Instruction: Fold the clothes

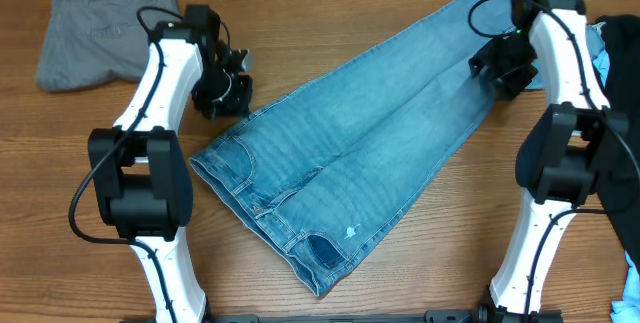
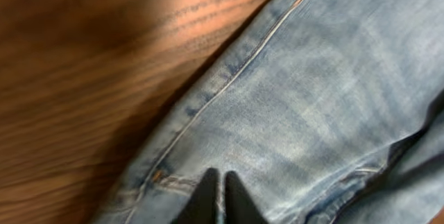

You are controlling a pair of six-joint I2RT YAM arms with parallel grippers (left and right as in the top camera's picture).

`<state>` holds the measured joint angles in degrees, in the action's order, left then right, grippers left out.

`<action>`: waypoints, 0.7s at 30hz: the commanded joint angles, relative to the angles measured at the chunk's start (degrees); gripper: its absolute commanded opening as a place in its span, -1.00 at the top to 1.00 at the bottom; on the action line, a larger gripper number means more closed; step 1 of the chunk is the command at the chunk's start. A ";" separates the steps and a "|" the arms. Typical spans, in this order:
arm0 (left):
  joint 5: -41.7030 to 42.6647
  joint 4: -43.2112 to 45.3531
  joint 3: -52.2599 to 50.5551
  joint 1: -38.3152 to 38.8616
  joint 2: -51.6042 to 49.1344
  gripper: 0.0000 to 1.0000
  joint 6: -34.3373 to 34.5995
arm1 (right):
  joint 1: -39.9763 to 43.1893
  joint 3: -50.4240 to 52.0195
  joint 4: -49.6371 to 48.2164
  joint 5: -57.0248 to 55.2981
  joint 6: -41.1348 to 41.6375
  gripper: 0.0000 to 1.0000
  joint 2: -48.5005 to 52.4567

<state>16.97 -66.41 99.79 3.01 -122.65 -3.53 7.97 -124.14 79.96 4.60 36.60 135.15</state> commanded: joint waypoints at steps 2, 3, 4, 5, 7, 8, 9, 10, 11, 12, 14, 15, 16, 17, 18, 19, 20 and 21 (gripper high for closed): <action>2.01 1.77 -5.46 0.39 0.83 0.80 -0.57 | -0.72 -1.64 -2.95 6.36 -1.09 -0.30 -3.91; 2.01 2.62 -6.84 0.39 0.46 0.60 -0.57 | -0.72 -1.64 -3.63 6.75 -1.09 -0.30 -4.02; 2.01 3.21 -7.65 0.39 0.11 0.53 -0.57 | -0.72 -1.64 -3.91 7.08 -1.09 -0.30 -4.07; 1.97 3.98 -8.50 0.39 -0.33 0.47 -0.57 | -0.72 -1.64 -4.15 7.26 -1.07 -0.30 -4.13; 1.14 5.31 -9.57 0.35 -1.70 0.38 -0.57 | -0.72 -1.64 -4.46 7.32 -1.07 -0.30 -4.17; -0.59 5.66 -9.66 0.33 -2.54 0.43 -0.55 | -0.72 -1.64 -4.55 7.32 -1.07 -0.29 -4.17; -2.99 6.01 -9.66 0.33 -3.41 0.54 -0.24 | -0.72 -1.64 -4.74 7.30 -1.07 -0.29 -4.22; -6.99 6.67 -9.66 0.24 -4.31 0.70 1.25 | -0.72 -1.64 -4.94 7.30 -1.07 -0.29 -4.22; -10.93 7.43 -9.64 0.00 -5.11 0.92 3.08 | -0.70 -1.64 -5.20 7.28 -1.07 -0.29 -4.22; -14.67 8.37 -9.62 -0.48 -5.97 0.92 5.07 | -0.63 -1.64 -5.60 7.26 -1.09 -0.29 -4.22; -19.67 10.03 -9.05 -2.29 -7.69 0.92 7.58 | -0.52 -1.64 -6.32 6.99 -1.11 -0.29 -4.24; -21.09 10.56 -8.20 -3.67 -8.59 0.92 9.05 | -0.42 -1.64 -6.93 6.60 -1.11 -0.30 -4.22; -21.22 10.99 -7.02 -5.31 -9.49 0.92 9.90 | -0.28 -1.64 -7.52 6.58 -1.42 -0.32 -4.24; -20.17 11.19 -5.22 -7.23 -10.45 0.92 10.64 | -0.07 -1.64 -8.55 6.64 -2.43 -0.32 -4.22; -18.36 11.26 -3.28 -8.96 -11.21 0.92 10.93 | 0.11 -1.64 -9.33 6.62 -3.67 -0.33 -4.24; -15.08 11.61 -0.70 -11.08 -12.02 0.92 10.91 | 0.31 -1.64 -9.99 6.58 -4.35 -0.35 -4.22; -11.87 12.35 1.33 -12.70 -12.26 0.92 10.91 | 0.52 -1.62 -10.73 6.62 -5.11 -0.37 -4.22; -8.79 13.94 3.32 -14.29 -12.37 0.92 10.93 | 0.81 -1.62 -11.32 6.45 -5.66 -0.40 -4.22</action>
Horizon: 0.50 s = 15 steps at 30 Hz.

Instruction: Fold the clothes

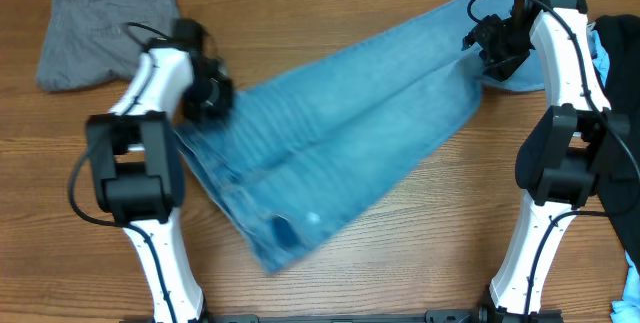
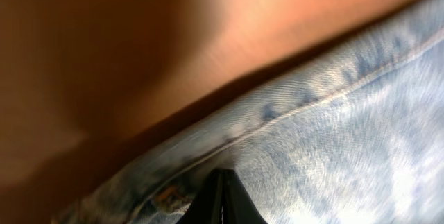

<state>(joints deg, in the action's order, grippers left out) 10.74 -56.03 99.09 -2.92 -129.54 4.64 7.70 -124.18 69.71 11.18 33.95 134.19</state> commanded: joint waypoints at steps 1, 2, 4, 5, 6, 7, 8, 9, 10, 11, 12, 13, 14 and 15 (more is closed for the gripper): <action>-0.13 5.40 6.99 -9.94 -5.49 0.92 3.26 | 1.46 -1.55 -1.42 -1.42 -3.41 -0.41 -3.26; 0.94 6.12 8.87 -10.58 -5.49 0.92 3.54 | 1.81 -1.55 -1.42 -2.67 -3.43 -0.41 -3.26; 3.06 7.30 12.92 -11.34 -5.49 0.92 3.54 | 2.47 -1.33 -1.18 -3.76 -3.41 -0.41 -3.26; 3.78 7.34 14.73 -11.32 -5.49 0.92 3.52 | 2.69 -0.98 -1.18 -3.50 -3.37 -0.40 -3.23; 3.96 7.32 16.79 -11.32 -5.49 0.92 3.50 | 2.86 -0.48 -1.05 -3.39 -3.41 -0.40 -3.23; 4.11 7.28 18.38 -11.23 -5.49 0.92 3.52 | 2.89 -0.02 -0.85 -3.41 -3.65 -0.40 -3.23; 4.48 7.21 20.02 -10.99 -5.49 0.92 3.52 | 2.89 0.48 -0.83 -3.45 -3.85 -0.40 -3.19; 5.05 7.19 21.53 -10.80 -5.49 0.92 3.50 | 2.86 1.07 -0.87 -3.61 -3.80 -0.40 -3.04; 5.68 7.10 23.34 -10.49 -5.49 0.92 3.54 | 2.86 1.46 -0.94 -3.74 -3.76 -0.42 -2.91; 6.80 6.58 25.35 -10.25 -5.49 0.90 3.52 | 2.89 2.08 -1.27 -4.15 -3.32 -0.49 -2.58; 7.76 5.90 26.97 -10.16 -5.49 0.83 3.52 | 2.89 2.40 -1.29 -5.14 -2.36 -0.51 -2.36; 8.66 5.07 28.33 -10.10 -5.46 0.74 3.52 | 2.93 3.17 -1.44 -7.37 -1.03 -0.52 -2.21; 9.73 3.54 30.27 -10.05 -5.46 0.67 3.50 | 2.95 4.04 -1.62 -9.46 0.31 -0.52 -2.16; 10.38 2.05 31.76 -10.01 -5.46 0.59 3.48 | 3.04 4.90 -1.79 -11.52 1.25 -0.53 -2.16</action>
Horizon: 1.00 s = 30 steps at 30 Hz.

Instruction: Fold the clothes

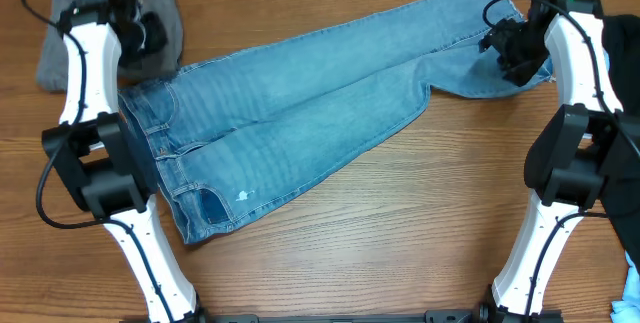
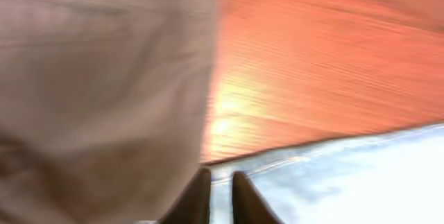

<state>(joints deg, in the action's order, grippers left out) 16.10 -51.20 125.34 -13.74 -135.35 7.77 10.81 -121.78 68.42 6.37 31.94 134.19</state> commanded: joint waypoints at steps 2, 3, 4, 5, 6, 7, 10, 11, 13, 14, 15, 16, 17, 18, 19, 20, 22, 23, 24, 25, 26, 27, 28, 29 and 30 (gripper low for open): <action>6.58 -6.71 8.61 0.81 0.35 0.49 -0.22 | 0.46 4.50 -1.75 -9.16 4.48 -0.52 -2.16; 7.10 -8.79 9.94 0.90 0.35 0.41 -0.59 | 0.92 5.60 -2.86 -9.31 4.52 -0.52 -2.16; 7.82 -11.15 11.30 1.01 0.35 0.31 -1.14 | 1.44 6.49 -3.85 -9.27 4.63 -0.51 -2.16; 9.03 -15.28 13.33 1.27 0.35 0.24 -2.32 | 2.47 7.98 -5.42 -9.22 6.05 -0.50 -2.16; 9.09 -18.03 14.53 1.49 0.35 0.19 -3.26 | 3.19 9.07 -6.97 -8.39 6.49 -0.50 -2.16; 8.98 -20.20 15.37 1.81 0.37 0.13 -3.76 | 3.93 9.99 -8.74 -6.75 6.45 -0.50 -2.16; 8.74 -25.35 16.96 3.02 0.35 0.06 -5.73 | 5.66 12.00 -13.86 -1.33 6.43 -0.49 -2.16; 8.48 -26.08 17.05 3.41 0.37 0.04 -6.12 | 5.97 12.44 -15.34 0.07 6.40 -0.49 -2.16; 7.72 -27.76 17.33 4.33 0.37 0.06 -6.10 | 6.27 13.86 -18.51 2.29 6.45 -0.50 -2.16; 7.34 -28.46 17.40 4.68 0.37 0.09 -6.10 | 6.25 14.51 -19.52 2.58 6.45 -0.48 -2.16; 7.28 -29.22 17.46 4.98 0.42 0.13 -6.10 | 6.25 15.04 -20.02 2.73 6.49 -0.41 -2.16; 7.30 -30.18 17.64 5.31 0.46 0.16 -6.08 | 6.25 15.50 -20.22 2.71 6.49 -0.33 -2.14; 7.28 -31.12 17.90 5.55 0.46 0.16 -6.10 | 6.25 16.02 -20.22 2.36 6.47 -0.26 -2.05; 7.26 -32.37 18.25 5.84 0.46 0.16 -6.10 | 6.25 16.55 -20.17 1.95 6.47 -0.21 -2.05; 7.26 -33.27 18.47 5.99 0.46 0.16 -6.10 | 6.25 17.00 -20.09 1.33 6.47 -0.16 -2.05; 7.23 -34.40 18.73 6.25 0.46 0.17 -6.10 | 6.25 17.51 -19.96 0.70 6.49 -0.08 -2.05; 6.99 -36.79 18.93 6.67 0.48 0.19 -6.10 | 6.54 18.08 -19.41 -0.39 6.47 0.36 -2.05; 6.38 -38.23 18.95 6.88 0.46 0.21 -6.10 | 6.84 18.10 -18.75 -1.64 6.45 0.58 -2.05; 5.46 -39.65 18.93 7.06 0.46 0.22 -6.10 | 7.17 17.88 -17.92 -2.80 6.43 0.74 -2.10; 4.20 -40.87 18.93 7.32 0.46 0.23 -6.10 | 7.72 17.18 -16.22 -4.17 6.43 0.86 -2.34; 2.80 -42.32 18.91 7.56 0.46 0.27 -6.08 | 8.20 16.37 -14.40 -5.99 6.40 0.92 -2.54; 2.19 -43.58 18.88 7.82 0.46 0.29 -6.08 | 8.79 15.34 -12.09 -8.48 6.43 0.92 -2.95; 1.88 -44.65 18.88 8.09 0.46 0.31 -6.08 | 9.33 14.10 -9.57 -11.23 6.43 0.92 -3.54; 1.88 -45.66 18.88 8.31 0.46 0.30 -6.08 | 9.77 12.94 -7.37 -13.84 6.45 0.92 -4.09; 2.10 -45.64 18.47 8.92 0.46 0.30 -5.79 | 10.36 10.80 -3.63 -18.43 6.51 0.92 -5.16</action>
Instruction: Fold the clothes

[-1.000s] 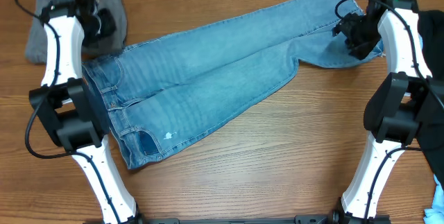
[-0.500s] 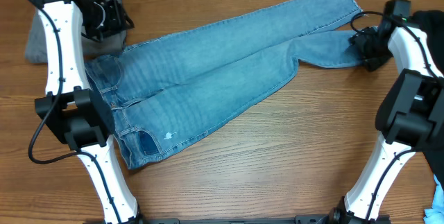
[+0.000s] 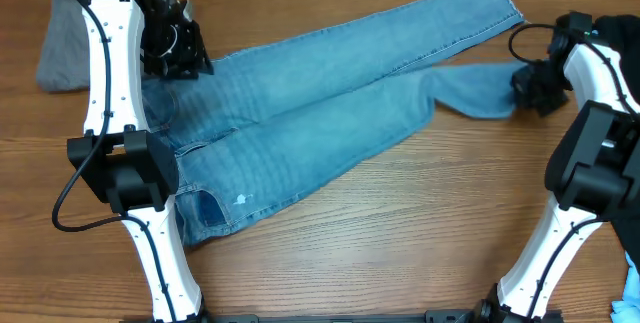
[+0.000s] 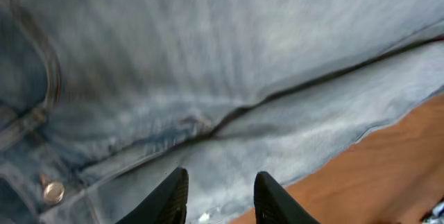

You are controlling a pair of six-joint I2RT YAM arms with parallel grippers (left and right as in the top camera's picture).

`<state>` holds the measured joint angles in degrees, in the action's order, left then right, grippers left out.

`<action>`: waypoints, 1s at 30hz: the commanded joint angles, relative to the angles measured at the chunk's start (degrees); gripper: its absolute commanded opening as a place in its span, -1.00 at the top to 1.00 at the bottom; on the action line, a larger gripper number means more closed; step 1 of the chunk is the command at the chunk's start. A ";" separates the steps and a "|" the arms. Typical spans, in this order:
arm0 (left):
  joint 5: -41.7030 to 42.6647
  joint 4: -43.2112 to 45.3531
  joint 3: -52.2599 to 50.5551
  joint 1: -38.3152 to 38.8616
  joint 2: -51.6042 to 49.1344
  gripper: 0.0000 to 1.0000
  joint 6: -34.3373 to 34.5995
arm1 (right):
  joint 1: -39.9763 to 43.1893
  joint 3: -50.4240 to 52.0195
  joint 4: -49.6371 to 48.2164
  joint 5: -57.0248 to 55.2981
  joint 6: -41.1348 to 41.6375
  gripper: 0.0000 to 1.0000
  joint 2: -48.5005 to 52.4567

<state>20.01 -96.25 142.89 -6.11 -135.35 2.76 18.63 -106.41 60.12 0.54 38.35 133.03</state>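
Blue jeans point(image 3: 320, 93) lie spread across the table, waist at the lower left and legs running to the upper right. My left gripper point(image 3: 178, 51) hangs over the jeans' upper edge near the waist. The left wrist view shows it open point(image 4: 220, 179) just above the denim point(image 4: 208, 57), with nothing between its fingers and a metal button point(image 4: 52, 191) to the left. My right gripper point(image 3: 533, 88) sits at the hem of the lower leg point(image 3: 480, 98); its hold cannot be made out.
A folded grey garment point(image 3: 55, 48) lies at the back left, partly behind my left arm. Dark cloth point(image 3: 618, 28) is piled at the right edge. Bare wood point(image 3: 420, 223) fills the front of the table.
My left gripper was nearly shut beside the grey garment; it is now to the right, open over the jeans. The right gripper and the lower leg's hem have shifted right and nearer.
First the jeans lay slanted mid-table, my left gripper shut at the waist side and my right at the leg ends. Then the jeans were further left, then with the waist beside the grey garment. Now they lie spread and my left gripper is open.
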 commanded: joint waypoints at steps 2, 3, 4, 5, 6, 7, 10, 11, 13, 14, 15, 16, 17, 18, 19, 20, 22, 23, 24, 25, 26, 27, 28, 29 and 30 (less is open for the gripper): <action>-1.77 -0.59 0.83 2.10 0.46 0.27 -0.13 | 2.97 -6.93 7.87 -17.46 1.09 0.92 -5.38; -2.01 -0.57 0.72 2.49 0.46 0.24 -0.11 | 2.99 -7.52 8.41 -18.64 0.90 0.91 -5.81; -2.19 -0.57 0.50 2.95 0.46 0.22 -0.15 | 2.99 -7.96 8.83 -19.78 0.92 0.81 -6.21; -2.49 -0.59 0.39 3.39 0.46 0.21 -0.15 | 2.99 -8.13 8.96 -20.83 0.92 0.67 -6.51; -2.56 -0.59 0.26 3.80 0.46 0.20 -0.17 | 2.99 -8.11 8.76 -21.14 0.90 0.35 -6.71; -2.56 -0.59 0.11 4.28 0.46 0.18 -0.17 | 2.99 -8.11 8.46 -21.07 0.90 0.14 -6.71; -2.82 -0.59 -0.70 5.57 0.46 0.14 -0.22 | 2.99 -8.11 7.91 -20.59 0.87 -0.23 -6.71; -2.91 -0.59 -1.11 5.97 0.46 0.14 -0.22 | 2.99 -8.11 7.48 -19.50 0.09 -0.36 -6.71; -3.02 -0.59 -2.05 6.62 0.46 0.14 -0.11 | 2.99 -8.11 6.71 -16.20 -2.29 -0.51 -6.71; -3.04 -0.59 -2.47 6.88 0.46 0.14 0.15 | 2.99 -8.11 6.01 -13.66 -4.22 -0.52 -6.71; -3.04 -0.59 -3.17 7.15 0.46 0.14 0.31 | 2.99 -8.11 4.85 -9.27 -7.78 -0.52 -6.71; -3.21 -0.59 -4.07 7.34 0.46 0.15 0.68 | 2.99 -8.11 3.76 -4.72 -11.45 -0.52 -6.71; -4.04 -0.59 -4.96 7.41 0.46 0.17 1.31 | 2.99 -8.11 2.58 0.50 -15.50 -0.51 -6.71; -5.46 -0.59 -6.08 7.39 0.46 0.17 2.25 | 2.97 -8.11 1.77 4.48 -18.08 -0.49 -6.71; -6.88 -0.59 -7.04 7.32 0.46 0.21 2.95 | 2.89 -8.11 1.11 8.24 -19.63 -0.46 -6.71; -8.13 -0.59 -7.91 7.08 0.46 0.22 3.63 | 2.86 -8.11 0.74 10.78 -20.24 -0.46 -6.71; -9.44 -0.59 -10.73 5.75 0.46 0.33 5.16 | 2.86 -8.11 0.17 15.32 -20.44 -0.43 -6.71; -10.62 -0.59 -11.72 5.16 0.46 0.34 5.99 | 2.86 -8.11 0.13 16.39 -20.44 -0.41 -6.71; -12.35 -0.46 -12.68 4.55 0.46 0.36 7.08 | 2.86 -8.11 0.15 17.16 -20.46 -0.40 -6.71; -14.10 0.85 -13.75 3.82 0.46 0.42 7.82 | 2.86 -8.11 0.15 17.77 -20.44 -0.38 -6.71; -13.99 4.55 -15.58 2.97 0.44 0.63 7.74 | 2.84 -8.11 0.13 18.56 -20.63 -0.39 -6.71; -12.48 7.21 -16.63 2.67 0.44 0.72 7.41 | 2.82 -8.11 0.00 19.30 -20.85 -0.37 -6.71; -9.99 10.84 -17.81 2.64 0.44 0.75 6.47 | 2.80 -8.11 -0.20 20.52 -21.07 -0.34 -6.71; -8.15 13.94 -18.86 2.69 0.44 0.77 5.64 | 2.71 -8.11 -0.72 23.34 -22.43 -0.28 -6.71; -7.76 17.31 -20.15 3.15 0.44 0.80 5.55 | 2.56 -8.09 -1.51 26.53 -23.74 -0.21 -6.69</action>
<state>9.76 -85.41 126.28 -2.79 -135.35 8.64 21.61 -113.36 60.14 17.30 18.72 127.68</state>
